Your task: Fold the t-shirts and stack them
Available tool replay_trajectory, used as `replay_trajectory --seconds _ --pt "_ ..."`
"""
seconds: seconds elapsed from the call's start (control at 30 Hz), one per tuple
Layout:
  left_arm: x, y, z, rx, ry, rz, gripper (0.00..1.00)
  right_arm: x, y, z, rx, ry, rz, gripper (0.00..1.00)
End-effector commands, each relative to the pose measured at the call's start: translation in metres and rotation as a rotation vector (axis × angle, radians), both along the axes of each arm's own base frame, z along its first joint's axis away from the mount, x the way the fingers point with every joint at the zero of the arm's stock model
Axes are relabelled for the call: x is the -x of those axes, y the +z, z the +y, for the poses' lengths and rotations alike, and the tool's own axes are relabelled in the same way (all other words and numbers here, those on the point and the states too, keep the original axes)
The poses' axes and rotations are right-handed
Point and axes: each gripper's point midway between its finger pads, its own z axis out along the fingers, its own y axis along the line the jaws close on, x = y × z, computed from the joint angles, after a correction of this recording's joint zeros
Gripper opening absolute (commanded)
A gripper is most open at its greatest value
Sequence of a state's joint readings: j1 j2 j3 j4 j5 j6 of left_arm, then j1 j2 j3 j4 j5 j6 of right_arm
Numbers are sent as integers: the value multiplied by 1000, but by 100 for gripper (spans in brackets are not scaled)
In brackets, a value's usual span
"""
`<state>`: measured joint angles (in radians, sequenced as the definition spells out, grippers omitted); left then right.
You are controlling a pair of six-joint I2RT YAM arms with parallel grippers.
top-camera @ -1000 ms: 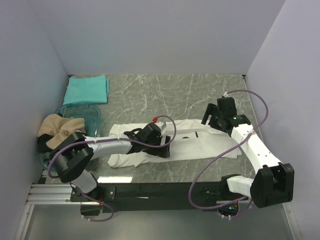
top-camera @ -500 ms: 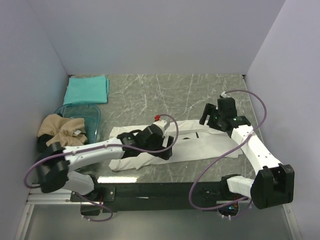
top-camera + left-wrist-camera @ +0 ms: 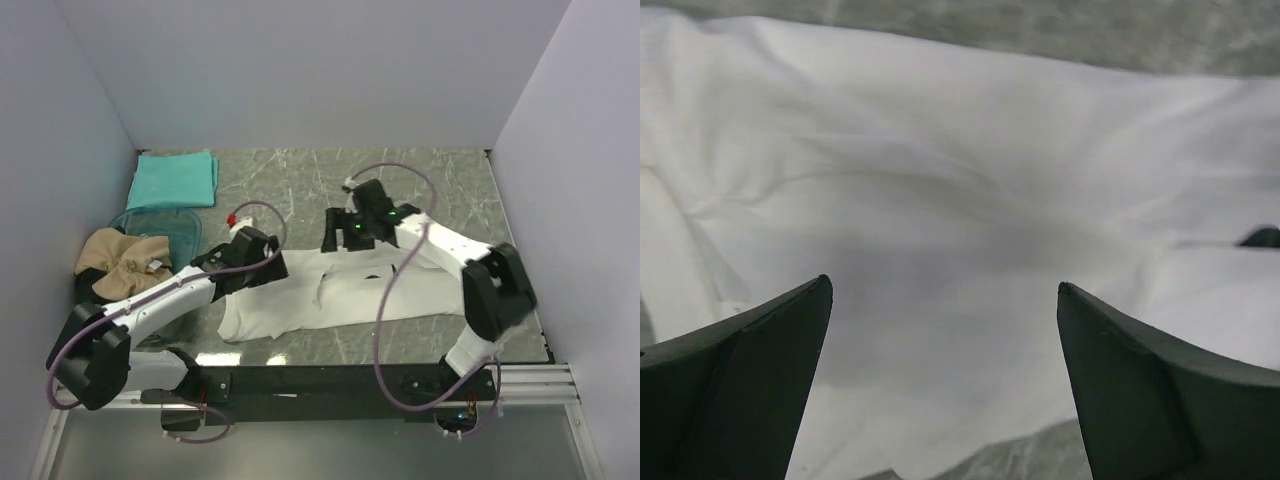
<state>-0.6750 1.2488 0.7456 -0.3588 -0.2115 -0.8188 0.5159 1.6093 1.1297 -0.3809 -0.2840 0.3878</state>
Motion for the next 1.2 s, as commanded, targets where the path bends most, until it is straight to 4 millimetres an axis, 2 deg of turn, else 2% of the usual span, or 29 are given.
replay_trajectory --seconds 0.0,0.03,0.07,0.17,0.2,0.23,0.27,0.3,0.37,0.57,0.7,0.87,0.9,1.0,1.07,1.1,1.17 --pt "-20 -2 7 122 78 16 99 -6 8 47 -32 106 -5 86" --pt "-22 -8 8 124 74 22 99 -7 -7 52 -6 114 29 86" --pt "-25 -13 14 117 97 36 99 -3 -7 60 11 130 39 86" --pt "-24 -32 24 85 134 97 99 -2 -20 57 60 93 52 86" --pt "-25 -37 30 83 153 111 99 6 -28 54 67 98 68 86" --pt "-23 -45 34 75 161 132 99 10 -27 53 58 99 72 86" --pt "-22 -48 36 76 169 140 99 20 -38 46 75 91 102 86" --pt "-23 -51 41 73 184 144 99 21 -38 44 72 86 94 86" --pt "-22 -55 46 72 195 150 100 29 -52 35 95 75 109 86" --pt "-26 -55 62 28 223 139 99 35 -75 17 169 33 130 86" --pt "-31 -53 74 16 253 129 99 47 -72 6 179 28 130 86" --pt "-39 -52 78 12 271 127 99 47 -33 -2 159 8 44 86" --pt "-40 -52 78 12 267 127 99 45 -19 -3 145 0 10 86" --pt "-44 -54 75 20 257 142 99 30 -3 -24 189 -98 -57 87" --pt "-46 -54 70 38 243 142 99 24 -3 -33 191 -136 -52 87" --pt "-46 -54 70 39 240 144 99 13 -6 -48 196 -187 -39 87" --pt "-48 -56 69 36 242 148 99 4 -13 -58 174 -226 -11 87"
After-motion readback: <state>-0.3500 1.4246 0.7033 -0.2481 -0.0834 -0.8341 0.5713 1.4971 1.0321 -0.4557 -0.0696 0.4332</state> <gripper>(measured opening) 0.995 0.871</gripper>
